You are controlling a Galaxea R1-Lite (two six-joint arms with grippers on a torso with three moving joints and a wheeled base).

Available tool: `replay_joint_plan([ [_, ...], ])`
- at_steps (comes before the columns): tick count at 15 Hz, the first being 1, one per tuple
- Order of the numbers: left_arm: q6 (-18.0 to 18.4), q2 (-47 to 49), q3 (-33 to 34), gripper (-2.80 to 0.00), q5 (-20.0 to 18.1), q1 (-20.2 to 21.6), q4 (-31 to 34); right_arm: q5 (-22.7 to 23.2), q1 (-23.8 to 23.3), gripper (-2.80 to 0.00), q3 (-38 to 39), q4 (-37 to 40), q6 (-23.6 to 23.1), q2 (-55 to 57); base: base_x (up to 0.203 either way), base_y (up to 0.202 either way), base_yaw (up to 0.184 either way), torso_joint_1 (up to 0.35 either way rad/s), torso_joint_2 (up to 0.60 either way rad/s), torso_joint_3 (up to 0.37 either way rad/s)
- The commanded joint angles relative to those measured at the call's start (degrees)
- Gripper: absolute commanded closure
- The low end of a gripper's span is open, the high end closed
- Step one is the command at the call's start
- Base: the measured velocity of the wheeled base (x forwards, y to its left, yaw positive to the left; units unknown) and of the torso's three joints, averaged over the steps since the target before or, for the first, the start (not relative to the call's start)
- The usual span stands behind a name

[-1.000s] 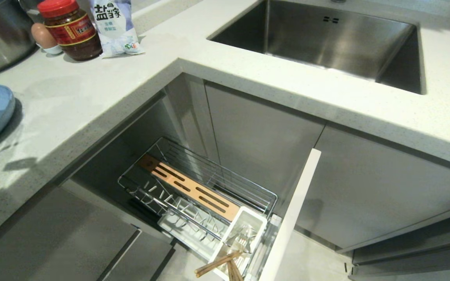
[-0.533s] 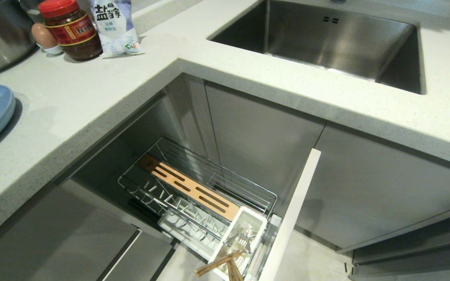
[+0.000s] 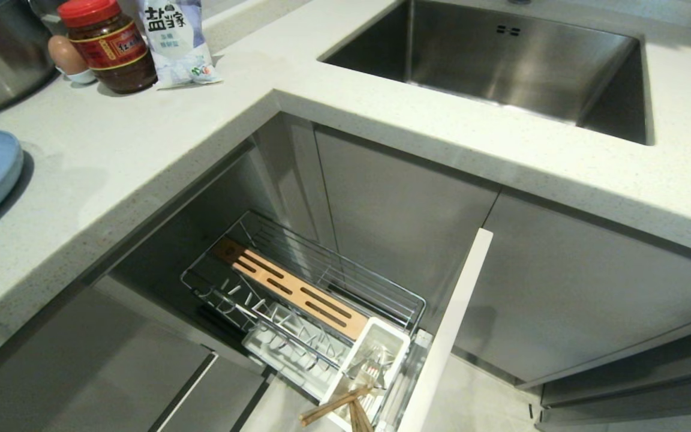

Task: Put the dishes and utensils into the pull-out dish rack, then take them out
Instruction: Take the bowl out of the cupboard

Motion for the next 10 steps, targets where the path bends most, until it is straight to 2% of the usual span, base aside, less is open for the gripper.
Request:
replay_joint_plan([
  [1,-0.8,6.0,-5.2,0.00,0.0,0.0,8.2,-0.1,0.0,0.00,0.0,0.0,0.0,-0.2,0.000,0.000,0.000,0.000,0.00,0.000],
  [7,-1.9,10.9,-12.1,0.00,0.1,-0.2,20.5,0.0,0.1,0.00,0.0,0.0,0.0,-0.2,0.000,0.000,0.000,0.000,0.00,0.000],
  [10,-1.8,12.4,-12.5,0.00,0.4,-0.3,21.9,0.0,0.1,0.00,0.0,0.0,0.0,-0.2,0.000,0.000,0.000,0.000,0.00,0.000],
])
